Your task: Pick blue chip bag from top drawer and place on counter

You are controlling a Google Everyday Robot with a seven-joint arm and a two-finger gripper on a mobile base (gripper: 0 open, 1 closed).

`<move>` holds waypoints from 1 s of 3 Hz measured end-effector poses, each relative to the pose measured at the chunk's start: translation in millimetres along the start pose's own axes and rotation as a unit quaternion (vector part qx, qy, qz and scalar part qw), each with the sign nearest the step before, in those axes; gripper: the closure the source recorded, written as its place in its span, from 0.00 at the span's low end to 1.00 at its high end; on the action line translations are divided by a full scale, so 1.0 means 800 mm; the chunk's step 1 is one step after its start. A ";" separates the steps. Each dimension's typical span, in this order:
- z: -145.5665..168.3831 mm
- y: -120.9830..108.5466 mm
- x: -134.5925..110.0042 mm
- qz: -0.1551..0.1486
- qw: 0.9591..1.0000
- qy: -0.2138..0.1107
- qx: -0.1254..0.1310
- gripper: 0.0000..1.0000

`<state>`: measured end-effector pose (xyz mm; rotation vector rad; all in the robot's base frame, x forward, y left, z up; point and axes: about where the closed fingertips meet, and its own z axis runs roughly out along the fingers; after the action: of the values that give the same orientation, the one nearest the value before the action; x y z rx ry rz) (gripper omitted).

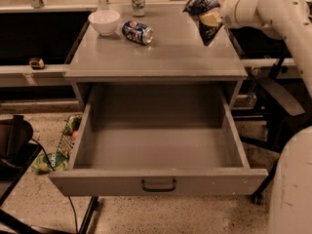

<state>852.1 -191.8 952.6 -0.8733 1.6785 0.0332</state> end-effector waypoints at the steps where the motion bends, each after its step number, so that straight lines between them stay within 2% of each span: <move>1: 0.018 0.009 -0.008 0.015 0.999 -0.024 -0.020 0.82; 3: 0.039 0.020 -0.010 0.037 0.997 -0.042 -0.049 0.35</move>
Offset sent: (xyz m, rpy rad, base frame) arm 0.0236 0.0264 -0.0042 0.1366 0.0225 0.1054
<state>869.5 -161.9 943.0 -0.8703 1.6412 0.2009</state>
